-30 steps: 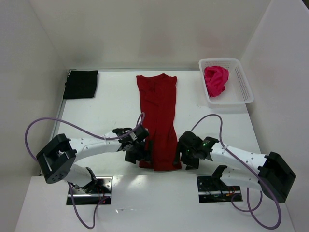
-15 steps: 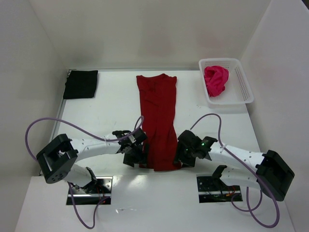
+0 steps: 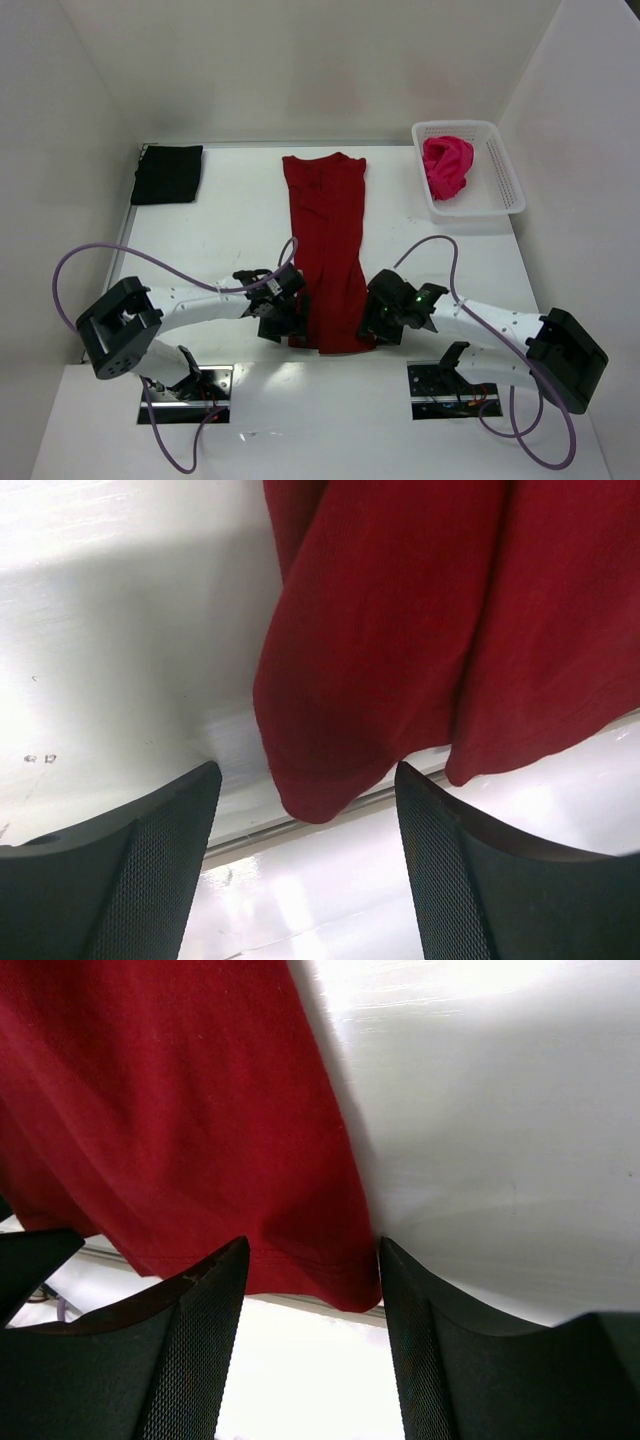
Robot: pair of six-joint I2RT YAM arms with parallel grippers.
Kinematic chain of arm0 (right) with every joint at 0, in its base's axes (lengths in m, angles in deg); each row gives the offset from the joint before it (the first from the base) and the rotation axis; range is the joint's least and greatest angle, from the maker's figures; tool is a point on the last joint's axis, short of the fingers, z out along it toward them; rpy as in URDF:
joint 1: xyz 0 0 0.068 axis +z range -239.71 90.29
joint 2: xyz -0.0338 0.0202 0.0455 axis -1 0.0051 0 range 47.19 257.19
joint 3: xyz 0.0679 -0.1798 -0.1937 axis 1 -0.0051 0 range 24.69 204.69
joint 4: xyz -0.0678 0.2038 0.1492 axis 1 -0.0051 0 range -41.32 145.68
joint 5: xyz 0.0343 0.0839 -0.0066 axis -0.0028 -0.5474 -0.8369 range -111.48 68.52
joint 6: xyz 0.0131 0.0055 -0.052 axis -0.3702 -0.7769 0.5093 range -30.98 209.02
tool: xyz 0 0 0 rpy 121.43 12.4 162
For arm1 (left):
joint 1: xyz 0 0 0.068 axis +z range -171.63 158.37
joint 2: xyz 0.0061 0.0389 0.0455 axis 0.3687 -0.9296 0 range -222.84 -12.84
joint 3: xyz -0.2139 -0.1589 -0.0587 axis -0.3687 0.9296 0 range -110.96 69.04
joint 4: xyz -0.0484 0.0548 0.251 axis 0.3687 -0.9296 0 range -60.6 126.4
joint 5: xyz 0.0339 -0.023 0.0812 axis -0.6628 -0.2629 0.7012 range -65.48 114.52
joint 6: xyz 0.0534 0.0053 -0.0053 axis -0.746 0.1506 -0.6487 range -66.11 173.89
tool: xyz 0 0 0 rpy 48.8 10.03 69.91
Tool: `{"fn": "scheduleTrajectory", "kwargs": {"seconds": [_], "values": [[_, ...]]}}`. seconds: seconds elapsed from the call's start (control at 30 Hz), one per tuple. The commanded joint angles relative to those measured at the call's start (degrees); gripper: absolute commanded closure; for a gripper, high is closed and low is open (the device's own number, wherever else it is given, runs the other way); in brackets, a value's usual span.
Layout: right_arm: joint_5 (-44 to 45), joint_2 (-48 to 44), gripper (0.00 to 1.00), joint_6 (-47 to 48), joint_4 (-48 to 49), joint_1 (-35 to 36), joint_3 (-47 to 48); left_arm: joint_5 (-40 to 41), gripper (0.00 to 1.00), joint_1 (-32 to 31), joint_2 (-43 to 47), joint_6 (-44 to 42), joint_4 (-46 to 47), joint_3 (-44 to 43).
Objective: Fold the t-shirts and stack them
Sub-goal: Grab the bottom of the folded rectangular tshirt with both arms
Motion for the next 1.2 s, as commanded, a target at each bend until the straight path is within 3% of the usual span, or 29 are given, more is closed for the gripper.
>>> {"fn": "scheduleTrajectory", "kwargs": {"seconds": [0.0, 0.13, 0.23, 0.4, 0.5, 0.53, 0.63, 0.87, 1.17], "values": [[2.2, 1.8, 0.39, 0.0, 0.8, 0.6, -0.4, 2.6, 0.21, -0.2, -1.5, 1.3, 1.1, 0.3], [1.6, 2.3, 0.39, 0.8, 1.8, 0.6, -1.0, 2.6, 0.23, -0.2, -2.5, 1.3, 1.1, 0.3], [1.6, 1.8, 0.50, 0.8, 1.8, 0.6, -1.0, 2.6, 0.33, -0.2, -2.5, 1.3, 1.1, 0.3], [1.6, -0.8, 0.70, 0.2, 0.5, 0.6, -1.5, 2.6, 0.56, -0.2, -3.1, 1.3, 1.6, 0.3], [1.6, -2.1, 0.76, -0.9, 0.0, 0.6, -2.0, 2.1, 0.68, -0.2, -3.1, 1.3, 2.1, 0.3], [1.6, -2.1, 0.79, -0.9, 0.6, 0.6, -2.0, 2.1, 0.79, -0.2, -3.1, 1.3, 2.1, 0.3], [1.1, -2.1, 0.88, -1.4, 1.1, 0.6, -2.0, 2.1, 1.00, -0.2, -3.1, 1.3, 2.1, 0.3], [1.6, -3.9, 0.99, -2.0, 1.1, 0.6, -0.8, 1.6, 1.00, -0.2, 0.3, 1.3, 1.0, 0.3], [3.2, -5.2, 0.99, 0.9, -1.1, 0.6, 7.5, 4.8, 1.00, -0.2, 10.5, 1.4, -5.7, -3.2]]}}
